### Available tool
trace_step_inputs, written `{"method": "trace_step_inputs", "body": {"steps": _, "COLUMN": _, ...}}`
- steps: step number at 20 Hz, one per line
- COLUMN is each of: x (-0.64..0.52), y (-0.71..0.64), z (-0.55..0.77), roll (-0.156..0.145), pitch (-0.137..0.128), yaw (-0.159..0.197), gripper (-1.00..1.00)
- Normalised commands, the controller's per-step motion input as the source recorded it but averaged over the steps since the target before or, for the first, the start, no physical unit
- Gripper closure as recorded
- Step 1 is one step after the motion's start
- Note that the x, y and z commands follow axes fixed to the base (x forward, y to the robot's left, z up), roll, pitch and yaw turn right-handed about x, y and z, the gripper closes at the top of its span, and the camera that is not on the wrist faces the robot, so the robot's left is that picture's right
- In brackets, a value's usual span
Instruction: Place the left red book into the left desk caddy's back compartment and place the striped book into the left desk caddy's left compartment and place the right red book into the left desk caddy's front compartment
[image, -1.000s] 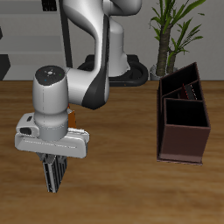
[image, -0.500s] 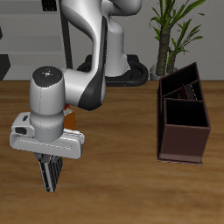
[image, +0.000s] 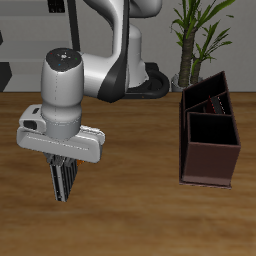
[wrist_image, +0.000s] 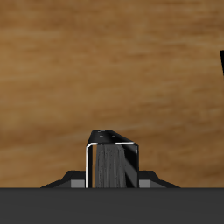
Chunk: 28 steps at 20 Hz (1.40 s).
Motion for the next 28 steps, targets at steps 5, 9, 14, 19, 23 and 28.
{"method": "trace_step_inputs", "body": {"steps": 5, "x": -0.19, "y": 0.24, "z": 0.44, "roll": -0.044, "pitch": -0.015, "yaw": -0.088, "gripper": 1.00}}
{"method": "trace_step_inputs", "body": {"steps": 9, "x": -0.21, "y": 0.25, "z": 0.44, "roll": -0.082, "pitch": -0.008, "yaw": -0.080, "gripper": 1.00}}
{"method": "trace_step_inputs", "body": {"steps": 14, "x": -0.21, "y": 0.49, "z": 0.36, "roll": 0.052, "pitch": -0.058, "yaw": -0.011, "gripper": 1.00}}
{"method": "trace_step_inputs", "body": {"steps": 19, "x": -0.04, "y": 0.37, "z": 0.11, "roll": 0.001, "pitch": 0.015, "yaw": -0.065, "gripper": 1.00}}
{"method": "trace_step_inputs", "body": {"steps": 23, "x": -0.28, "y": 0.47, "z": 0.15, "roll": 0.043, "pitch": -0.024, "yaw": 0.009, "gripper": 1.00}}
{"method": "trace_step_inputs", "body": {"steps": 28, "x": -0.50, "y": 0.43, "z": 0.19, "roll": -0.078, "pitch": -0.002, "yaw": -0.063, "gripper": 1.00}}
